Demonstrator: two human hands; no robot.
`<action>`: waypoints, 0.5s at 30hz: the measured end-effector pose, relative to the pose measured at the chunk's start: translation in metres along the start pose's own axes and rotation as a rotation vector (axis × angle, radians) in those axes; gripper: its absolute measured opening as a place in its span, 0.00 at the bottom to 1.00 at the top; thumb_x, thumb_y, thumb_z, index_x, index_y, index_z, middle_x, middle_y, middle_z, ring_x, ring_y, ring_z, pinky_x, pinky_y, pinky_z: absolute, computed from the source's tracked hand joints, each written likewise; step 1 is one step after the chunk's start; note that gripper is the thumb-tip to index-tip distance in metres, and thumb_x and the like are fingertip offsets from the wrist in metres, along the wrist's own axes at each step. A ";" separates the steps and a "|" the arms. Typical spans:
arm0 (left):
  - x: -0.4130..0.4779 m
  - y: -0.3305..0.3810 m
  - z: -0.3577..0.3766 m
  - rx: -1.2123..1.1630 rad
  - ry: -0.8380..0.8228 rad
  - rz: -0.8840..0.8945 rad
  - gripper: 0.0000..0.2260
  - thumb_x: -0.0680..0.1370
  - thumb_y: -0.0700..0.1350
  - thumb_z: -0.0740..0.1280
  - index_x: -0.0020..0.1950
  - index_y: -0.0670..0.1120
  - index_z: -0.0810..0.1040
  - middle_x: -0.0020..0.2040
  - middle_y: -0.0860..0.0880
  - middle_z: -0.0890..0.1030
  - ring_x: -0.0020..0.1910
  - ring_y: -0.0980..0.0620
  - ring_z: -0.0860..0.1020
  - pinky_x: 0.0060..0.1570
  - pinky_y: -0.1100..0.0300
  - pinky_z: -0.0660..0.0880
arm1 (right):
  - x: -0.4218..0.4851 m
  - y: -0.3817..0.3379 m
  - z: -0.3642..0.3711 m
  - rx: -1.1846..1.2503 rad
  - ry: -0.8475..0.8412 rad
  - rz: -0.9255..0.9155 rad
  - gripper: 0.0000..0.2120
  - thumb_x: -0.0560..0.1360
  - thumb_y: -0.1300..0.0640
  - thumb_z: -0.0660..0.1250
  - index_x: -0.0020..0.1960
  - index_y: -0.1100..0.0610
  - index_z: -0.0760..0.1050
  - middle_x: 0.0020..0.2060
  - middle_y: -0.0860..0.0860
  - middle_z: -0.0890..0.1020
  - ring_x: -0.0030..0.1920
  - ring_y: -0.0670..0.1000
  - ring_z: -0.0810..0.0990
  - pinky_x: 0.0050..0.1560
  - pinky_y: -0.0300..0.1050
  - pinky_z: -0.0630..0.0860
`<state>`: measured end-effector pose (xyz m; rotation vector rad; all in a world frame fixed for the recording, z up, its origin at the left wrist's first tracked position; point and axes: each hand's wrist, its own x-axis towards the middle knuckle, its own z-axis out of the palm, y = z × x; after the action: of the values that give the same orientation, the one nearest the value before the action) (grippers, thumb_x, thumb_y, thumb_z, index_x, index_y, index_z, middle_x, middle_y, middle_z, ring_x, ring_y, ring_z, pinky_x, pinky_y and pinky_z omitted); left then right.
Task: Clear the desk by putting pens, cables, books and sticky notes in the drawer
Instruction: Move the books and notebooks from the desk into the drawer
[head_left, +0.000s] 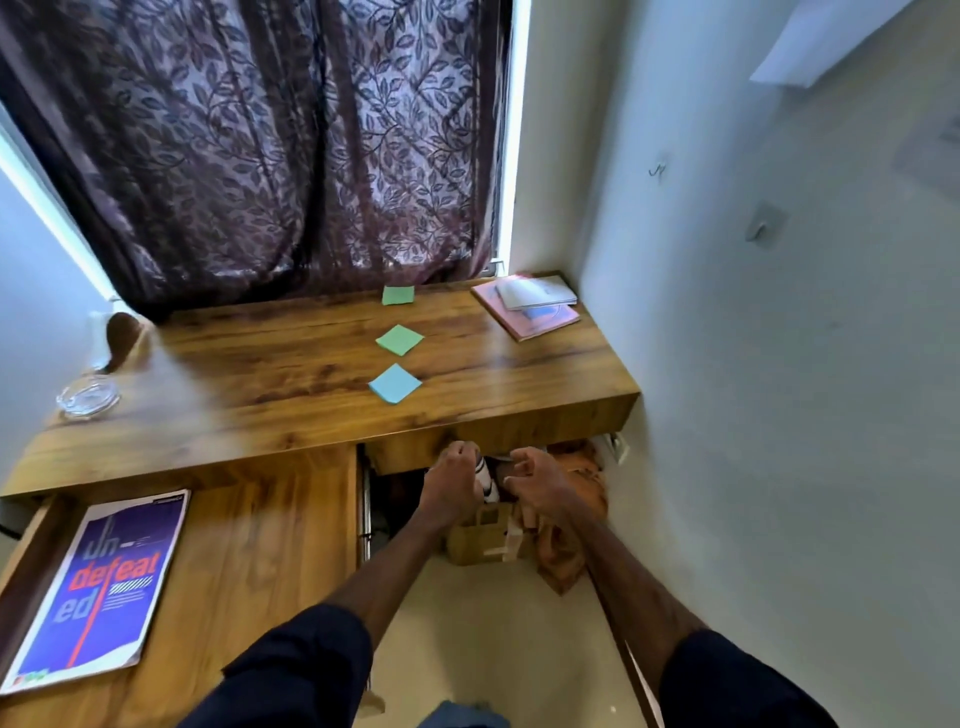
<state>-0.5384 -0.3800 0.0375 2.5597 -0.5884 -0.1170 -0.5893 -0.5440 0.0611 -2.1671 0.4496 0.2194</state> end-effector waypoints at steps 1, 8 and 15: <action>0.007 0.003 0.000 0.000 0.000 0.002 0.18 0.76 0.39 0.66 0.66 0.46 0.73 0.64 0.47 0.74 0.61 0.48 0.76 0.56 0.54 0.79 | 0.004 0.001 -0.005 0.003 0.004 -0.001 0.24 0.74 0.57 0.74 0.69 0.55 0.72 0.56 0.51 0.80 0.55 0.50 0.80 0.53 0.46 0.81; 0.074 0.007 0.007 0.010 -0.008 -0.003 0.17 0.74 0.40 0.68 0.62 0.45 0.72 0.60 0.46 0.76 0.59 0.46 0.76 0.56 0.50 0.78 | 0.063 -0.008 -0.039 -0.046 0.039 0.004 0.25 0.75 0.55 0.74 0.69 0.55 0.73 0.59 0.53 0.81 0.57 0.51 0.80 0.57 0.45 0.79; 0.174 -0.005 0.015 0.014 0.017 -0.080 0.19 0.74 0.41 0.67 0.64 0.45 0.73 0.62 0.45 0.76 0.60 0.45 0.76 0.52 0.53 0.76 | 0.156 -0.013 -0.054 -0.045 0.012 0.000 0.23 0.74 0.55 0.74 0.68 0.55 0.74 0.60 0.53 0.81 0.58 0.52 0.80 0.58 0.47 0.78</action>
<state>-0.3824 -0.4573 0.0272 2.5953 -0.4821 -0.1185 -0.4409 -0.6175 0.0535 -2.2138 0.4560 0.2183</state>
